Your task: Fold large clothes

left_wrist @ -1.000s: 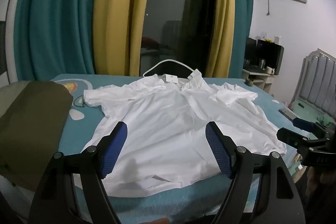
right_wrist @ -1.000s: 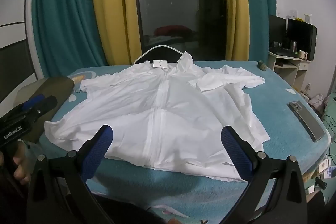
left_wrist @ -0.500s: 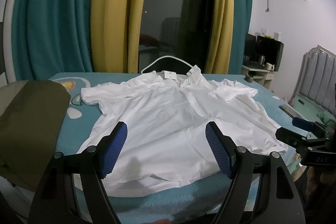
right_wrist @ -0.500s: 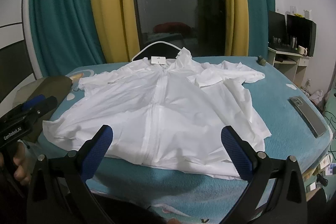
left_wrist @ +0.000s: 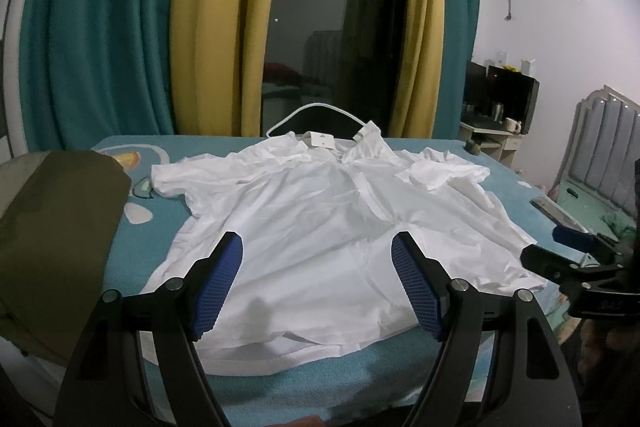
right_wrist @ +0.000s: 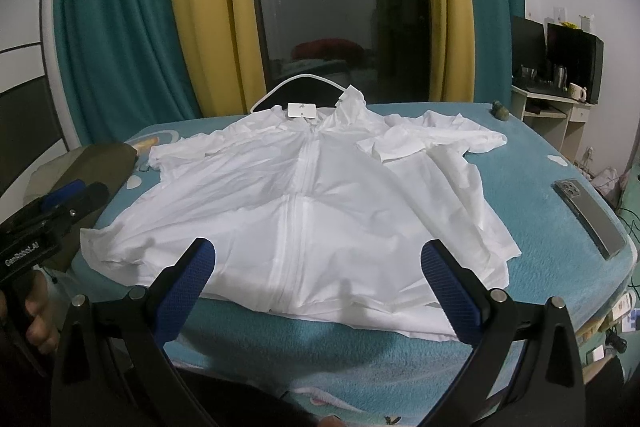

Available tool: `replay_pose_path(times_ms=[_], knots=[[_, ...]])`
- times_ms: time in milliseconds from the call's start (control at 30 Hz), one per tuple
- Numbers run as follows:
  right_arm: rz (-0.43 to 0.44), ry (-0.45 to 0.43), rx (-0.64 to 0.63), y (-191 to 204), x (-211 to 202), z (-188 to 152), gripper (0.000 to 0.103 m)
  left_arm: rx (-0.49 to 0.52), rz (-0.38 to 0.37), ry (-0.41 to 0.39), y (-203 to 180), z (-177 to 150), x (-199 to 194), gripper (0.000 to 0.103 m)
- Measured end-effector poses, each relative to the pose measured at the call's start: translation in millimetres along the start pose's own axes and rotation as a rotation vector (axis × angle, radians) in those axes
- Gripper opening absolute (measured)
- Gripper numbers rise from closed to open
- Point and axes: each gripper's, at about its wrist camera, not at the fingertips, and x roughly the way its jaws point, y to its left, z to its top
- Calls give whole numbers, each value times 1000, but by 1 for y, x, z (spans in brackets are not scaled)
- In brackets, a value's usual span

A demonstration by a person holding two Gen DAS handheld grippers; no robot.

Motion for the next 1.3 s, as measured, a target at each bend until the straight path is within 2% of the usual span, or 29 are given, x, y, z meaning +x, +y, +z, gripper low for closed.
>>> replay_pose_path(times_ms=[1300], knots=[[0,17,-10,3,5,1,102,0,29,17,3,4,7,80]])
